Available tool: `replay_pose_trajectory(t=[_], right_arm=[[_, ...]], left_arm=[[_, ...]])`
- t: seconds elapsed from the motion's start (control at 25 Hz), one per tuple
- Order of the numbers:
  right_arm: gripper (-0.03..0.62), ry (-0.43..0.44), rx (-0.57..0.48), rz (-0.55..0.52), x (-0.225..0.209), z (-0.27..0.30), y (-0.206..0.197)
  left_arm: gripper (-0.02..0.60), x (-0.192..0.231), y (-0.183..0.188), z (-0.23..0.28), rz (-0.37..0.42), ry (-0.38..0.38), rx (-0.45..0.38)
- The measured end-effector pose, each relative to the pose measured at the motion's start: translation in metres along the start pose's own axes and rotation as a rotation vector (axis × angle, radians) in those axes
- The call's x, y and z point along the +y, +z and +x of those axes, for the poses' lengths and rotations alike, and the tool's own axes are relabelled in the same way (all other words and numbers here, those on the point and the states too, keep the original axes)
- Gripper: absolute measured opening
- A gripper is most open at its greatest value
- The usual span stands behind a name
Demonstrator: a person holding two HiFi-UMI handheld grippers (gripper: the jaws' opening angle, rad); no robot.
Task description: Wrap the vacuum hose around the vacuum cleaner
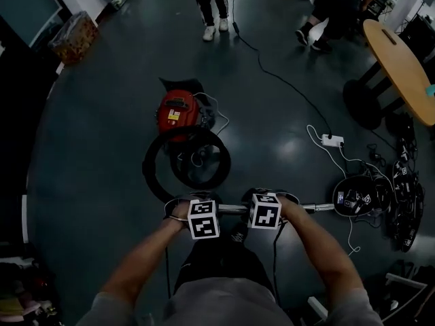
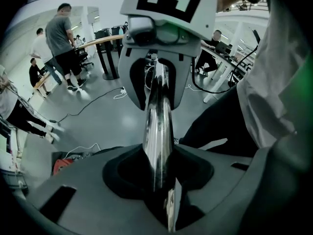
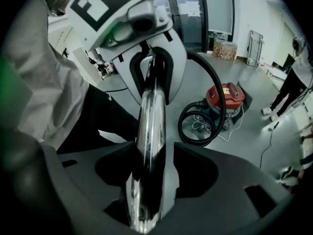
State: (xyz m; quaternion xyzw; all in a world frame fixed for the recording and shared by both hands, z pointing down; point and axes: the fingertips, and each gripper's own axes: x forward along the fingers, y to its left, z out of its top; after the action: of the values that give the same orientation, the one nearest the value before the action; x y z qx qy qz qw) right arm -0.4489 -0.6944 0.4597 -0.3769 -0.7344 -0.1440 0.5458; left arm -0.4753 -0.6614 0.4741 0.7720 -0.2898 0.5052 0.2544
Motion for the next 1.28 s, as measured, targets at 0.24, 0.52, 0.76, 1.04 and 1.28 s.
replay_pose_trajectory(t=[0.24, 0.52, 0.76, 1.04, 1.28], right_arm=[[0.210, -0.001, 0.159, -0.005, -0.028, 0.003, -0.043], [0.114, 0.001, 0.201, -0.074, -0.069, 0.006, -0.056], [0.112, 0.008, 0.250, -0.171, -0.106, 0.025, -0.080], [0.112, -0.016, 0.260, -0.309, -0.152, 0.055, -0.142], [0.112, -0.068, 0.223, -0.438, -0.194, 0.095, -0.194]], left_arm=[[0.161, 0.023, -0.011, 0.004, -0.089, 0.021, -0.066], [0.163, 0.060, -0.007, 0.020, -0.145, 0.048, -0.141], [0.163, 0.081, -0.005, 0.060, -0.250, 0.035, -0.189], [0.163, 0.113, 0.023, 0.127, -0.325, 0.138, -0.212], [0.163, 0.140, 0.037, 0.194, -0.394, 0.270, -0.167]])
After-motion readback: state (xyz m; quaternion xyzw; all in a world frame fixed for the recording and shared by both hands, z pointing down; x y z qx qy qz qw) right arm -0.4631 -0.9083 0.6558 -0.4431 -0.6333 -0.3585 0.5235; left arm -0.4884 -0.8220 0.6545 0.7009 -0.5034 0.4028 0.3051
